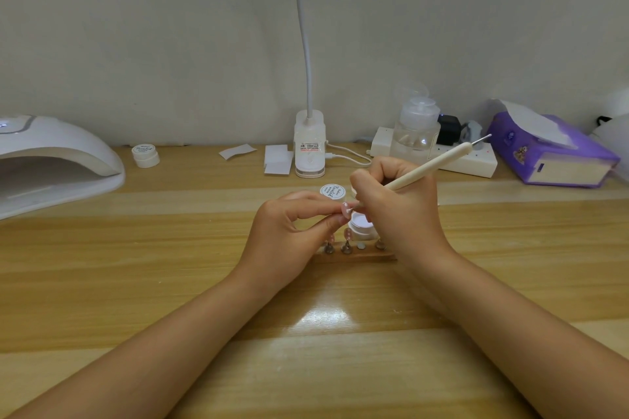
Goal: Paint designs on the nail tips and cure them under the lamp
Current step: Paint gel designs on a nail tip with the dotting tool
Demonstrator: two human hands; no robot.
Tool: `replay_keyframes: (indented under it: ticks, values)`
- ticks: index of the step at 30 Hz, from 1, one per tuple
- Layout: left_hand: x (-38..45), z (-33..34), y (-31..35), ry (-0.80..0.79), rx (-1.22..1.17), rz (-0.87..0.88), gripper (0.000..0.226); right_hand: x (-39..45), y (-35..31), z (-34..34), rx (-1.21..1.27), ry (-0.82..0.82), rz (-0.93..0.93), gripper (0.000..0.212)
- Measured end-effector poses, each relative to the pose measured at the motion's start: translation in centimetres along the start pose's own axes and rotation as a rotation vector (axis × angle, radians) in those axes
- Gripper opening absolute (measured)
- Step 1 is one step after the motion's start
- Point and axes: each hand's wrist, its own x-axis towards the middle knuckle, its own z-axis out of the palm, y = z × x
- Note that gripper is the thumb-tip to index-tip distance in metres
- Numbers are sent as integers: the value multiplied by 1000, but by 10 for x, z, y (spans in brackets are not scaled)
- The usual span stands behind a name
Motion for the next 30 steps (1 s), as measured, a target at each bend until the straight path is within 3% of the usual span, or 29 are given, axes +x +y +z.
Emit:
replay_keyframes:
  ticks: [30]
  values:
    - [0,0,0,0,-12,-16,23,0,2,-1,1,-47,-47,47]
